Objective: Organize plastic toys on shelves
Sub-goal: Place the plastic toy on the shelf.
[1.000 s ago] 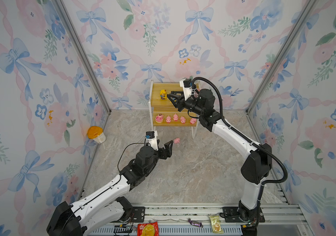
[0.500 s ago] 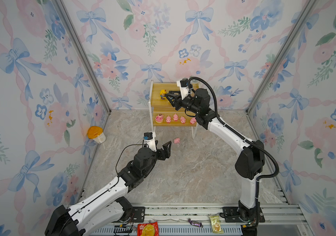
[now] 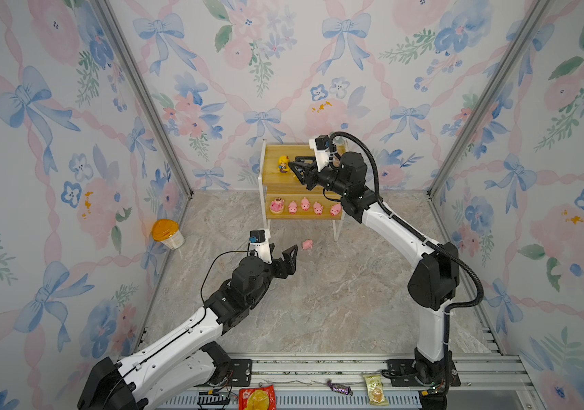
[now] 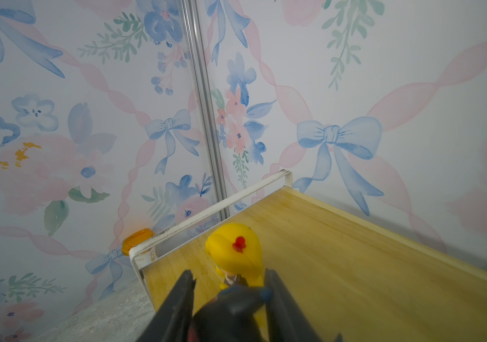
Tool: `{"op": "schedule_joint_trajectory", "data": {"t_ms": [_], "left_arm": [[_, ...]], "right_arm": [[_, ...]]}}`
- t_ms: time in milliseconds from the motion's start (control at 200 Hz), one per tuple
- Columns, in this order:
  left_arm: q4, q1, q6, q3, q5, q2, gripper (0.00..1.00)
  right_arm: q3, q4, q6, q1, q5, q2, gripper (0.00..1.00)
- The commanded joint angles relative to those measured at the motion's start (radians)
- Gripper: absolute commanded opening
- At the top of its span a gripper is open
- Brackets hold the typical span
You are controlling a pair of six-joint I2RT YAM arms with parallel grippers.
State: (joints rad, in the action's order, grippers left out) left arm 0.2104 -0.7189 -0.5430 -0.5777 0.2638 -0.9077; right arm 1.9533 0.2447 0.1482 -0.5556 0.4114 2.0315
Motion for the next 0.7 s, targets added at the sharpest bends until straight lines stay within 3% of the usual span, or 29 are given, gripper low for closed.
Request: {"op": "schedule_joint_trajectory", "data": {"t_ms": [0, 285, 695], "left_arm": [[-0.017, 0.007, 0.008, -0.006, 0.002, 0.014, 0.85], [-0.023, 0.009, 0.008, -0.004, 0.006, 0.02, 0.85], [-0.02, 0.009, 0.004, -0.006, 0.005, 0.014, 0.86]], "right_arm": [[0.044, 0.016, 0.002, 0.009, 0.012, 0.022, 0.43], [0.059, 0.008, -0.002, 0.008, 0.014, 0.019, 0.47], [0.081, -0.003, -0.05, 0.015, 0.011, -0.031, 0.62]]}}
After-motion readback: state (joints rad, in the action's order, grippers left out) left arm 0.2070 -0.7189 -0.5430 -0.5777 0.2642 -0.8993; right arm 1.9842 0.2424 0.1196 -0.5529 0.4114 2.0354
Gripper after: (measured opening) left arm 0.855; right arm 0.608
